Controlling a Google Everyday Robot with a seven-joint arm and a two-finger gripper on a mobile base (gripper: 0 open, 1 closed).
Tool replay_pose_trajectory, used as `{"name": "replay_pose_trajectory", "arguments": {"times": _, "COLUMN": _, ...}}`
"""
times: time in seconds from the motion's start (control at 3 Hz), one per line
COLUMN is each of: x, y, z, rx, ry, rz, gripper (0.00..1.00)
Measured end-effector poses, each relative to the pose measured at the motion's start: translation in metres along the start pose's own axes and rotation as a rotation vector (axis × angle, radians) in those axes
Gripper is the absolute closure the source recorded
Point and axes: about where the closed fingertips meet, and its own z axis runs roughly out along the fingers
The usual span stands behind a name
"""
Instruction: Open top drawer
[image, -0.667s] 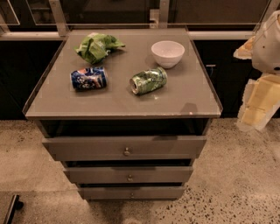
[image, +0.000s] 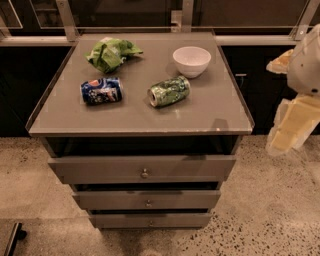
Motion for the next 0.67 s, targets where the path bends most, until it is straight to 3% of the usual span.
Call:
{"name": "replay_pose_trajectory", "arguments": {"times": 0.33, "x": 0.012, "y": 0.035, "z": 0.052, "rx": -0.041, "ry": -0.133, "rz": 0.022, "gripper": 0.00}}
{"name": "replay_pose_trajectory", "arguments": {"times": 0.67, "x": 0.034, "y": 0.078, "z": 0.138, "rx": -0.138, "ry": -0.300, "rz": 0.158, "gripper": 0.00}}
